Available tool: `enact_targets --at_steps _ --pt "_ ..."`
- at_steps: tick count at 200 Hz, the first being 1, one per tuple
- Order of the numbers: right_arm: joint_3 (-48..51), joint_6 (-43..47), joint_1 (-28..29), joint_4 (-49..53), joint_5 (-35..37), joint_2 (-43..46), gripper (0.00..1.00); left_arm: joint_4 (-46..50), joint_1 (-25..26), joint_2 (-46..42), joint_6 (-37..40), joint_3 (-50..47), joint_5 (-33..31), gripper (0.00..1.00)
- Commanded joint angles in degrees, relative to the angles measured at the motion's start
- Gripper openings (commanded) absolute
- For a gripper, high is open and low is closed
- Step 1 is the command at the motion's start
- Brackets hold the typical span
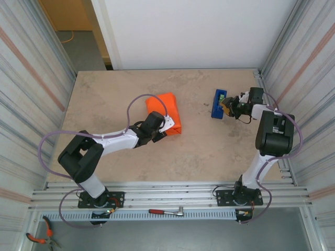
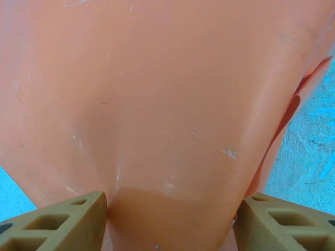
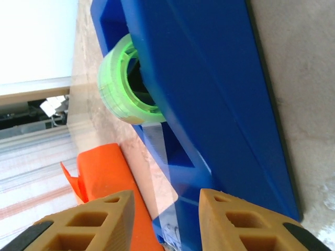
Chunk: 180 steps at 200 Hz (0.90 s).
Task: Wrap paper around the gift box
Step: Tear off the tape with the cutter.
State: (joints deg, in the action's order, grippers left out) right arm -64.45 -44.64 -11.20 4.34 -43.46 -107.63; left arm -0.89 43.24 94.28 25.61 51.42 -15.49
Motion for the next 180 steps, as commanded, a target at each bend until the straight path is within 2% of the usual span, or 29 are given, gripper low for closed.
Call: enact_targets --at_steps 1,71,94,108,180 --pt "-1.81 0.56 0.50 -0.45 -2.03 -1.55 0.34 3.34 0.17 -1.03 -1.07 0.09 0.94 0.62" --pt "-2.00 0.32 0.63 -0.47 -2.54 -2.54 0.24 3.44 0.17 -1.03 -0.99 0.08 0.98 0.62" --pt "-1.91 0.26 0.63 -0.47 -2.77 -2.36 0.13 3.43 0.15 -0.98 -1.00 0.09 0.98 0.62" --pt "-1.91 0.16 0.57 -0.45 -3.11 -2.13 0.00 3.43 0.14 -1.10 -1.11 0.04 0.98 0.62" --pt "1.49 -5.78 0.73 -4.51 -4.60 6.80 0.00 3.61 0.11 -1.12 -1.22 0.18 1.09 0.62"
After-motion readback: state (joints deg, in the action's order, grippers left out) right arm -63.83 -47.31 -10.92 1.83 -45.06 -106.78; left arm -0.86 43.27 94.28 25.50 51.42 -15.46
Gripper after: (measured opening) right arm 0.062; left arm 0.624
